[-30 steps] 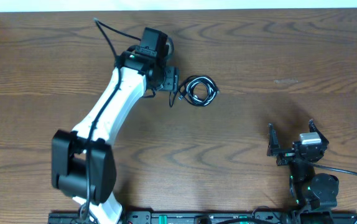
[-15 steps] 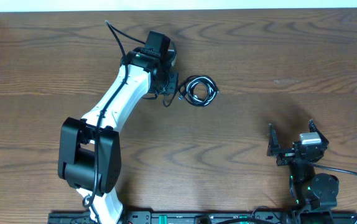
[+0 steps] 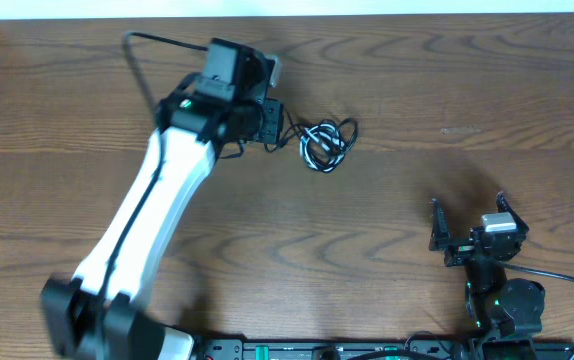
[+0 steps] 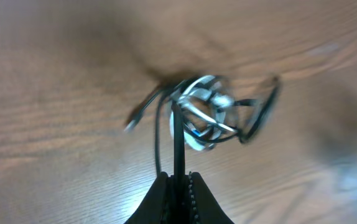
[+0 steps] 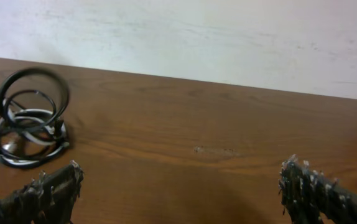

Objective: Untangle cables

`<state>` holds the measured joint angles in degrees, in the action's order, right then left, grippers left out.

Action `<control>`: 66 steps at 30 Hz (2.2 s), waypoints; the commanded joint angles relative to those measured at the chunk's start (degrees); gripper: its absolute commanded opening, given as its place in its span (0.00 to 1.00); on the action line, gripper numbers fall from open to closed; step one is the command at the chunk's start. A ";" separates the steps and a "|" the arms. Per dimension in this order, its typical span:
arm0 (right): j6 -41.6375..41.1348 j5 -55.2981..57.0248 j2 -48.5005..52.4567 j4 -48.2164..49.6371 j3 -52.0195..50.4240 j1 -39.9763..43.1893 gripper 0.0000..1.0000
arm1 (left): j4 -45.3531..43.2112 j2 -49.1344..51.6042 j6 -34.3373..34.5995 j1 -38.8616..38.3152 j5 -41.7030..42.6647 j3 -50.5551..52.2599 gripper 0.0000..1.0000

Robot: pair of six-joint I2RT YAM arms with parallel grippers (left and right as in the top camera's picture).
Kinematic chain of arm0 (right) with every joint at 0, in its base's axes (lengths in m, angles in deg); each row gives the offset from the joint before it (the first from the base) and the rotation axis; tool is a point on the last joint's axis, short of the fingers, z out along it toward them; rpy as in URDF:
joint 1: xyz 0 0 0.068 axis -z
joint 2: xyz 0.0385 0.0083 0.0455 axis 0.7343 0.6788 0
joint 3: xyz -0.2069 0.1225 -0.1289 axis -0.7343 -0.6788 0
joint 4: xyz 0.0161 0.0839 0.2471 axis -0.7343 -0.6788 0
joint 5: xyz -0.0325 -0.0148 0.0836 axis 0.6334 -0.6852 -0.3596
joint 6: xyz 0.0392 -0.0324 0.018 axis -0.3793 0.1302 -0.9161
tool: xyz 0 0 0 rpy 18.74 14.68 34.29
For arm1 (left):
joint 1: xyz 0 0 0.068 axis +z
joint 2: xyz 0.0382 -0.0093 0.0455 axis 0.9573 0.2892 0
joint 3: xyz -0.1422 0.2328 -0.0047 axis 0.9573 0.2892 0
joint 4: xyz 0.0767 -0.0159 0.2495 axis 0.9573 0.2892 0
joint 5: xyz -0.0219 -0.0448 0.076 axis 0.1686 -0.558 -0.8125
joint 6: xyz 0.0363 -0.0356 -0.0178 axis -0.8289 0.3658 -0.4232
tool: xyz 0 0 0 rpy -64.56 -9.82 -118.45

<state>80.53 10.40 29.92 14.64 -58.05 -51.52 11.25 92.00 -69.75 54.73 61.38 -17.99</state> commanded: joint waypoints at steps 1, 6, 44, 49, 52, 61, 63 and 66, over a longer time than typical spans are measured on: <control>0.46 0.20 -0.31 -0.13 -0.20 -0.33 0.99 | 0.42 -4.79 0.61 0.11 3.10 -0.68 0.07; 0.33 1.33 -0.31 2.14 -0.20 -0.33 0.99 | 1.01 -8.24 0.59 0.11 3.10 -0.68 0.07; -15.65 -63.52 56.17 -6.97 47.19 3.82 0.99 | -16.81 -11.67 13.22 0.04 28.63 -8.57 0.07; -29.29 -63.58 64.39 -1.05 49.86 3.76 0.98 | -13.49 -11.63 11.19 0.02 28.61 -8.55 0.07; -29.27 -65.24 67.71 -5.20 56.00 3.61 0.99 | -11.39 -11.63 9.31 0.02 28.59 -8.55 0.08; -20.65 -23.80 76.30 -33.48 72.57 -5.70 0.99 | -9.51 -11.63 9.18 0.00 28.57 -8.50 0.07; -24.68 -16.59 78.97 -33.62 72.59 -9.25 0.96 | -9.44 -11.63 9.18 0.00 28.59 -8.50 0.07; -24.87 -15.63 81.20 -31.45 72.59 -10.56 0.80 | -9.25 -11.63 9.20 0.00 28.59 -8.50 0.08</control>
<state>56.88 -13.01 109.07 -18.40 13.71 -60.48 2.07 80.53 -59.61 54.71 88.62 -25.53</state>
